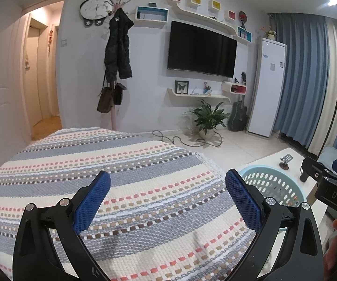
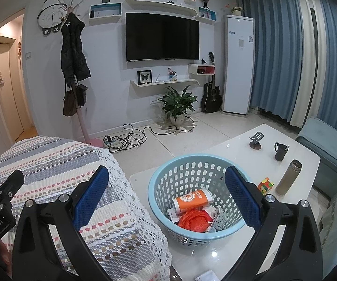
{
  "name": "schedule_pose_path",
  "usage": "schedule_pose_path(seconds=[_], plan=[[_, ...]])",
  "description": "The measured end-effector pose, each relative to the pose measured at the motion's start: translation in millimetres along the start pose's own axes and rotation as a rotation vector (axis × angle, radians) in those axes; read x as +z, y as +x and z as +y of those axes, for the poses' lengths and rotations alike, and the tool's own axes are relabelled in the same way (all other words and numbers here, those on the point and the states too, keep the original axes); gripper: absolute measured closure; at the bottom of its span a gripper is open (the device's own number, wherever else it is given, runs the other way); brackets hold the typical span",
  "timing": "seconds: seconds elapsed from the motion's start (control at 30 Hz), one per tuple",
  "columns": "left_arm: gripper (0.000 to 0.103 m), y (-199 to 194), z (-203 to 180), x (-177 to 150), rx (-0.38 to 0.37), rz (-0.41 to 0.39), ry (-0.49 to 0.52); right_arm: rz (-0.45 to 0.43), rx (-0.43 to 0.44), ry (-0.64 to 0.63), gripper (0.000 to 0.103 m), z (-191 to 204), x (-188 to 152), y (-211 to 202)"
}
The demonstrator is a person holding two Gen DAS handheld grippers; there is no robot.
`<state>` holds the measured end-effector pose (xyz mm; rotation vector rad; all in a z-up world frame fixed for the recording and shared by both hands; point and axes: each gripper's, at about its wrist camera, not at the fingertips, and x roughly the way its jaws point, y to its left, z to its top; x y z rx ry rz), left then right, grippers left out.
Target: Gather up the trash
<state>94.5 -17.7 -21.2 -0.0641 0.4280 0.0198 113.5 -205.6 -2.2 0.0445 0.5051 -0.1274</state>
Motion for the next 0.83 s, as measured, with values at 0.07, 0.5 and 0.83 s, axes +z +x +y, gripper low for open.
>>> schedule_pose_path(seconds=[0.07, 0.5, 0.83], plan=[[0.008, -1.3, -1.8, -0.6, 0.0, 0.0, 0.0, 0.0, 0.001, -0.001, 0.008, -0.1, 0.2, 0.4], [0.008, -6.6, -4.5, -1.2, 0.026, -0.023, 0.013, 0.005, 0.001, -0.001, 0.008, -1.2, -1.9, 2.5], [0.008, -2.5, 0.7, 0.1, -0.003, 0.008, -0.011, 0.005, 0.001, 0.0, 0.008, -0.6, -1.9, 2.7]])
